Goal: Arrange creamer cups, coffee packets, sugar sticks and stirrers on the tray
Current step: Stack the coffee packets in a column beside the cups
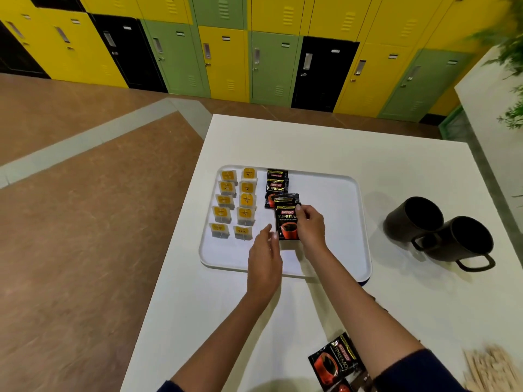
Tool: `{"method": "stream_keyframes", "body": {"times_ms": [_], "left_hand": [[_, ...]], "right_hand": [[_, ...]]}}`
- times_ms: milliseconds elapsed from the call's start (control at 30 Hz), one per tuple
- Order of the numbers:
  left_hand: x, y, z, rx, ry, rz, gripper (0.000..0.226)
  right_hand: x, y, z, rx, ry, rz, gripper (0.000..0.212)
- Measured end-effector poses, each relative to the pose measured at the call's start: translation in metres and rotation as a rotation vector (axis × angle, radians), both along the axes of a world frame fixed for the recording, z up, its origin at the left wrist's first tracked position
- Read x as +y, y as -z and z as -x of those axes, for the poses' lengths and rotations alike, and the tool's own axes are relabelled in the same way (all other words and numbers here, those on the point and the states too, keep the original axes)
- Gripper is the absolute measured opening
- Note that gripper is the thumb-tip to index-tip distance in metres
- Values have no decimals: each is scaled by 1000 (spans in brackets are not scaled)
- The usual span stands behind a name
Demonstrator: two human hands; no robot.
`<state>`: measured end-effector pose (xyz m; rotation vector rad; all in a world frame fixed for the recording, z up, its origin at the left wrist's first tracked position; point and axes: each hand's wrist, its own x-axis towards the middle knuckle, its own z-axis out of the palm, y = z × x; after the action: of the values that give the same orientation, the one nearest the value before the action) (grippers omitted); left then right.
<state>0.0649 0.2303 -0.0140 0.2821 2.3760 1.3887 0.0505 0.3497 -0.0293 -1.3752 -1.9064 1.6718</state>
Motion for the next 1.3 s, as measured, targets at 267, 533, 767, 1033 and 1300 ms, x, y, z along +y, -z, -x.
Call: {"method": "stream_keyframes", "body": {"times_ms": [267, 533, 767, 1033, 1300], "left_hand": [[-36, 30, 1, 457, 302, 311, 20], [-54, 29, 12, 518, 457, 228, 27], [-59, 29, 19, 412, 516, 212, 23], [-33, 23, 16, 435, 414, 146, 24], [20, 13, 15, 111, 234, 48, 53]], "right_hand": [[-10, 8, 37, -108, 34, -82, 29], [-11, 19, 47, -219, 113, -199, 19], [-15, 20, 50, -288, 134, -243, 23], [-8, 22, 45, -210, 85, -203, 27], [5, 18, 26, -89, 12, -110, 31]]}}
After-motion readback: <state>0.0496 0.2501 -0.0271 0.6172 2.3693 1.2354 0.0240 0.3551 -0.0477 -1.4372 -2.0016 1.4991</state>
